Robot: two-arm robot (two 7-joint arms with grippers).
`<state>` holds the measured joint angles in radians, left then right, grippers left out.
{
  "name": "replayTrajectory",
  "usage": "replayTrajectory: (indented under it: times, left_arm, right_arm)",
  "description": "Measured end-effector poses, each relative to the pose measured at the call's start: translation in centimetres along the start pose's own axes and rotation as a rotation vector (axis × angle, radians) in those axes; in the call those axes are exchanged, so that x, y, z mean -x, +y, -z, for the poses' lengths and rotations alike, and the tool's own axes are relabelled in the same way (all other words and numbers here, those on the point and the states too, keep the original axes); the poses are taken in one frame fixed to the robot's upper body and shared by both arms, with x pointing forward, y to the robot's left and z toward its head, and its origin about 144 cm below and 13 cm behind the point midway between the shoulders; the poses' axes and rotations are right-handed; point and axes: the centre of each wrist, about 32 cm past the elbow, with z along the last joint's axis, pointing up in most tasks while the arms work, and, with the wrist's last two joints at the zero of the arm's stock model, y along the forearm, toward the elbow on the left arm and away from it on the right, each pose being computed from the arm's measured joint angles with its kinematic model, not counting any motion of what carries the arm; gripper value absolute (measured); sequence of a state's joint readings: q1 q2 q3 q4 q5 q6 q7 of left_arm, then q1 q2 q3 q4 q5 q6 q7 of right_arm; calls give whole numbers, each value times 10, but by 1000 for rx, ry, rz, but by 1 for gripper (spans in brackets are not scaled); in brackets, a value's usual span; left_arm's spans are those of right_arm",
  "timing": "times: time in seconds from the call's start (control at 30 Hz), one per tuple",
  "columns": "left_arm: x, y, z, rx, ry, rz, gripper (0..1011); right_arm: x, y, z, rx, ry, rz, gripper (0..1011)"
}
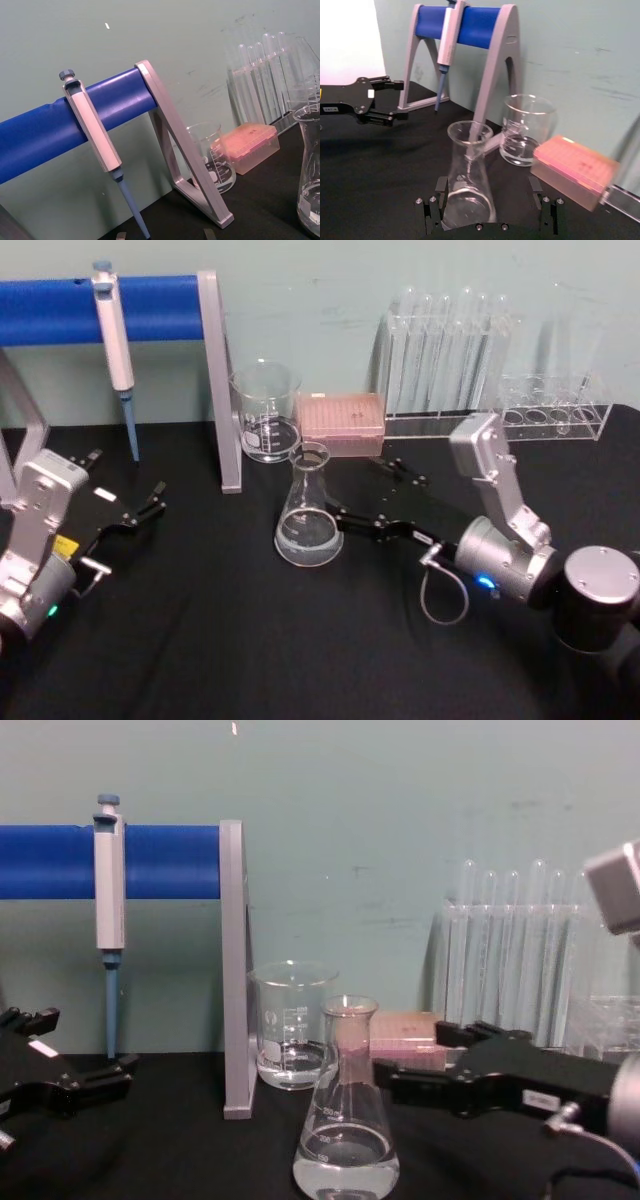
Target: Grasp the erlenmeyer flask with one hand, shake it three times, then place it back.
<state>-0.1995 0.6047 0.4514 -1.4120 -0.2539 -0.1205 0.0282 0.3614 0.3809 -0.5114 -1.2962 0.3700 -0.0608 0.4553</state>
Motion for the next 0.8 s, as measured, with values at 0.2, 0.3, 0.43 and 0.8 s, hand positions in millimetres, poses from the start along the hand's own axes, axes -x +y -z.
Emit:
replayTrajectory:
  times: [0.2,0.3,0.43,0.8]
  left_arm:
    - [0,0,0,0,0,0,1001]
    - [0,0,0,0,0,0,1001]
    - [0,0,0,0,0,0,1001]
    - [0,0,0,0,0,0,1001]
  right_arm:
    - [2,19,0,-9,6,-35,1000]
    - [3,26,0,-13,7,-42,1000]
    - [3,37,0,-19,10,-44,1000]
    - [2,59,-1,-28,15,-48,1000]
